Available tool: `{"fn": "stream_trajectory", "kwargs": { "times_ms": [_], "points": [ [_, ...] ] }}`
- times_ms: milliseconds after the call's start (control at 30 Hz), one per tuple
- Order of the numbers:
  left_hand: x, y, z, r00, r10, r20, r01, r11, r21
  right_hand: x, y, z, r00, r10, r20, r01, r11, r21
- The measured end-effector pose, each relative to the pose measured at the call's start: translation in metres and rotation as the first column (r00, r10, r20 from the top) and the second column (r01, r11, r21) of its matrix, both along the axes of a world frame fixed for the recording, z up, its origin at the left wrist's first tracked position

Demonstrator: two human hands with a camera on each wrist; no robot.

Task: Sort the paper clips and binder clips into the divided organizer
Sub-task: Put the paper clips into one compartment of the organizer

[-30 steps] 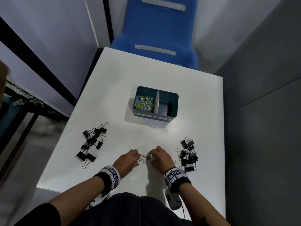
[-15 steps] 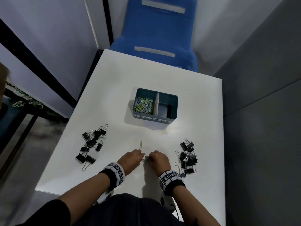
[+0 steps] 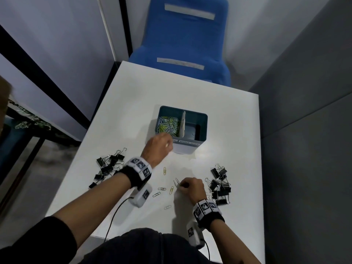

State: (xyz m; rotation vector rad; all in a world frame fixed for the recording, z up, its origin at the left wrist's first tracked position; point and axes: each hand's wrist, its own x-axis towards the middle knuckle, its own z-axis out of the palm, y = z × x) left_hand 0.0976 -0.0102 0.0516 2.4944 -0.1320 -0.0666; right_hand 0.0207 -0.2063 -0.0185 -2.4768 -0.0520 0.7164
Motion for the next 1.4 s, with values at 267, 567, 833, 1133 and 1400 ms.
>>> {"fn": "stream_trajectory", "kwargs": {
  "times_ms": [267,567,833,1133,1400],
  "points": [
    [0.012,0.014,0.007,0.998,0.046,0.036,-0.048,0.997,0.058,0.079,0.023,0.074,0.975,-0.077,0.207,0.048,0.989,0.142],
    [-0.096,0.035,-0.071,0.924,-0.129,-0.361,0.221,0.949,0.227,0.145,0.05,0.103,0.919,-0.121,0.376,0.059,0.983,0.173],
    [-0.144,0.043,-0.097,0.899,-0.24,-0.367,0.326,0.925,0.193,0.044,0.033,0.029,0.916,0.357,0.183,-0.348,0.934,-0.078],
    [-0.139,0.026,-0.096,0.915,-0.31,-0.257,0.365,0.909,0.203,-0.023,0.014,-0.015,0.806,0.555,0.207,-0.531,0.832,-0.162],
    [-0.125,0.016,-0.102,0.917,-0.303,-0.259,0.369,0.891,0.264,-0.03,0.006,-0.021,0.871,0.459,0.173,-0.43,0.884,-0.18]
  ]
}}
